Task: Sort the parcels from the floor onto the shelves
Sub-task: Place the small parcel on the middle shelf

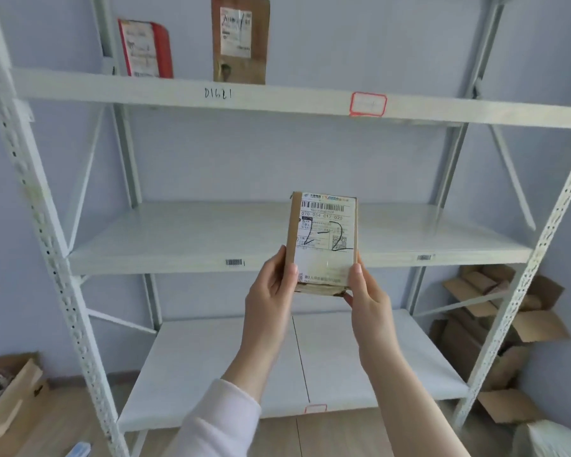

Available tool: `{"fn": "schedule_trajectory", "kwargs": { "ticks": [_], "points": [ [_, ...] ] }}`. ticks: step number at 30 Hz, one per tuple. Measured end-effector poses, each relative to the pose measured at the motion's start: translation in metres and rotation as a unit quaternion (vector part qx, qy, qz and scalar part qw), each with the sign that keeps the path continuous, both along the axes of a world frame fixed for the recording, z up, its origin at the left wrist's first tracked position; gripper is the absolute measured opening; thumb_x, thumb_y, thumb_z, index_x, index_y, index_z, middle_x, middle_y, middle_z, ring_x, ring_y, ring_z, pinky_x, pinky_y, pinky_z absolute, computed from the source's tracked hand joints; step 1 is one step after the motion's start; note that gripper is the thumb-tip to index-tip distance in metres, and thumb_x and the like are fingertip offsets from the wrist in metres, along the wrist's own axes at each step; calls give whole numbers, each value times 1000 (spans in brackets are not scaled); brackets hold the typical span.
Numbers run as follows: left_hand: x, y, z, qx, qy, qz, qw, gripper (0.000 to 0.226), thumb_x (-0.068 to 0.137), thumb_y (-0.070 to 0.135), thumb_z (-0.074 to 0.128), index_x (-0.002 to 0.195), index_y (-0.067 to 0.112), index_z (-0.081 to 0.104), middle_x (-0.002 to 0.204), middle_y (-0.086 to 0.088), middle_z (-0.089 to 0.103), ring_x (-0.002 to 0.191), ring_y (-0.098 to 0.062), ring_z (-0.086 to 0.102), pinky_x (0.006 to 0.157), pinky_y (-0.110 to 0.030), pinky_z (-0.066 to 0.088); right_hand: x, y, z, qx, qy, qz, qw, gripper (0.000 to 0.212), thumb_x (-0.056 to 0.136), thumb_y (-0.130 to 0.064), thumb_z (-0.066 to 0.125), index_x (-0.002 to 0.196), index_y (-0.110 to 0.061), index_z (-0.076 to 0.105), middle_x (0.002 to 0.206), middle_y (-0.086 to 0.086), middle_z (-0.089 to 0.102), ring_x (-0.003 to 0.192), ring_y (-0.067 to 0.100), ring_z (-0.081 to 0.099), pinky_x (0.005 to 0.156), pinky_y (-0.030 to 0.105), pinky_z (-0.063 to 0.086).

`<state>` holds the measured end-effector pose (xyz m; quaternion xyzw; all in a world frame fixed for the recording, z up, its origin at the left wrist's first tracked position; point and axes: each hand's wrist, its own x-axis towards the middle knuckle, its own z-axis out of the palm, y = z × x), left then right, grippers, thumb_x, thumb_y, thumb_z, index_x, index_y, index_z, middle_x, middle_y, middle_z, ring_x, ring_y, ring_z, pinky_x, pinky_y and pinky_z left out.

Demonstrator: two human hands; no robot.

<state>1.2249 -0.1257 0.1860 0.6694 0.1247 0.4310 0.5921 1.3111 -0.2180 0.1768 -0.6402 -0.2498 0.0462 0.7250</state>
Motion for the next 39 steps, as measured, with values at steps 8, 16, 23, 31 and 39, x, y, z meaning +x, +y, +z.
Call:
{"fn": "schedule_trajectory", "kwargs": {
  "ticks": [8,16,23,31,39],
  "points": [
    [68,83,78,60,-74,-11,995,34,94,27,51,128,23,55,117,19,63,104,8,59,88,-9,45,68,79,82,59,-72,-16,995,40,100,-35,35,138,-34,44,127,-5,56,118,10,52,103,39,43],
    [116,123,81,49,-87,-6,995,34,95,23,51,129,22,54,117,21,62,101,15,57,84,-4,44,114,122,89,59,-91,-18,994,39,100,-34,36,138,-34,45,126,-4,57,120,10,52,107,40,39],
    [141,140,80,39,-86,15,995,35,94,25,51,130,23,54,121,20,61,111,9,55,92,-10,45,144,143,88,60,-90,3,994,39,100,-32,36,137,-35,46,125,-7,57,120,9,52,108,40,38],
    [147,157,86,39,-92,40,994,36,94,25,52,129,24,54,120,22,61,110,11,55,87,-5,43,156,165,93,65,-87,42,993,38,99,-32,38,136,-35,47,130,-10,56,124,8,49,110,39,36],
    [138,169,85,45,-95,63,992,35,94,24,52,129,25,54,119,24,61,110,13,54,86,-4,41,151,180,92,70,-85,69,992,38,99,-32,39,136,-33,48,133,-11,54,126,7,47,111,39,35]
  ]
}}
